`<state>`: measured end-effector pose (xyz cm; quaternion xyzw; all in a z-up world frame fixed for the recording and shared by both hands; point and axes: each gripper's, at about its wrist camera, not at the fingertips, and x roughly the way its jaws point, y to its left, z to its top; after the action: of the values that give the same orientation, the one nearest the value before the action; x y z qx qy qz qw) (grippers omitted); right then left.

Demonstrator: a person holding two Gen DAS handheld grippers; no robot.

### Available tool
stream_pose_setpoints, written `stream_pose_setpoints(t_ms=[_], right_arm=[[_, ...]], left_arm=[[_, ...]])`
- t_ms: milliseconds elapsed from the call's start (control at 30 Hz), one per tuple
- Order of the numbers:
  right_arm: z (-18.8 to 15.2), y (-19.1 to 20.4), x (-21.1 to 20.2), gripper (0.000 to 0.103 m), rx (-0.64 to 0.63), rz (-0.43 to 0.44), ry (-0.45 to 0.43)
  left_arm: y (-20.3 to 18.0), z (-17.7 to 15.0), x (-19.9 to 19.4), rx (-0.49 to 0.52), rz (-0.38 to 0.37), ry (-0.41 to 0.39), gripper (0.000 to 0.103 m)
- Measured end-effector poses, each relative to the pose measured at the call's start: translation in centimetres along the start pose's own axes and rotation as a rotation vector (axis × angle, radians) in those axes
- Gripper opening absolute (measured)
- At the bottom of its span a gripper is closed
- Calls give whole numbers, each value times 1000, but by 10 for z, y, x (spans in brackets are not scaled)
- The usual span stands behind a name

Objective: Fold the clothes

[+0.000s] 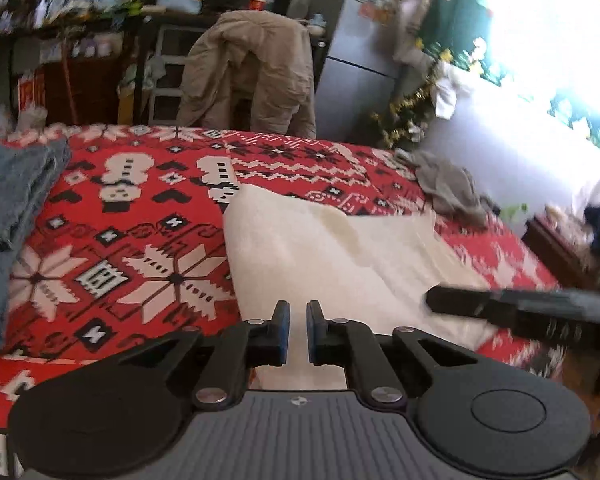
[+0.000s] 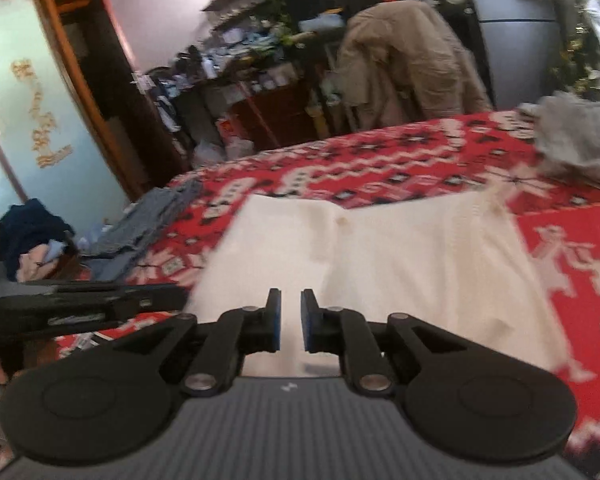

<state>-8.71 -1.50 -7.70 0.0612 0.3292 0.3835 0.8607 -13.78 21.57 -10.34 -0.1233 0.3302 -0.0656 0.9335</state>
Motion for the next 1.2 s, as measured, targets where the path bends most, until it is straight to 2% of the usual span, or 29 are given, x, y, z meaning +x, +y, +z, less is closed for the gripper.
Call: stream_pose_setpoints(t_ms=[100, 200, 300, 500, 600, 633, 667, 700, 767, 833, 867, 900, 933, 1033, 1133, 1200], right_arm=[[3, 16, 21, 12, -38, 51, 9], [-1, 29, 45, 12, -61, 73, 34], [-9, 29, 63, 13, -86, 43, 74], [-19, 29, 62, 19, -174, 8, 99], [-22, 27, 54, 17, -199, -22, 102], [-23, 26, 51, 15, -203, -36, 104], [-22, 24, 44, 15, -197, -42, 98], [-20, 23, 35, 18, -190, -48, 92], [-15, 19, 19, 25, -184, -66, 67], [-7, 16, 7, 41, -170, -80, 43], [-3, 13, 1, 45, -157, -86, 35], [2, 11, -3, 53, -143, -87, 36], [6, 8, -7, 65, -129, -93, 35], [19, 1, -19, 87, -102, -110, 26], [33, -3, -26, 100, -101, -131, 21], [41, -4, -27, 102, -92, -168, 27]], left_arm=[[0, 2, 4, -22, -31, 12, 8], [-7, -5, 11, 48, -4, 50, 8], [-10, -13, 18, 114, 27, 85, 8], [-5, -14, 16, 87, 20, 83, 7], [-5, -13, 12, 61, 24, 81, 7], [-5, -11, 9, 38, 22, 79, 10], [-5, -10, 6, 16, 21, 76, 25], [-6, -9, 0, 5, 23, 58, 43], [-8, -7, -11, 0, 22, 22, 47], [-10, -5, -18, 0, 12, 0, 52], [-10, -4, -19, -10, 17, -1, 59], [-9, -2, -21, -21, 22, -1, 65], [-9, 0, -22, -32, 28, -1, 66], [-8, 6, -23, -50, 86, 16, 74], [-8, 11, -23, -55, 171, 41, 79], [-7, 11, -21, -51, 233, 53, 84]])
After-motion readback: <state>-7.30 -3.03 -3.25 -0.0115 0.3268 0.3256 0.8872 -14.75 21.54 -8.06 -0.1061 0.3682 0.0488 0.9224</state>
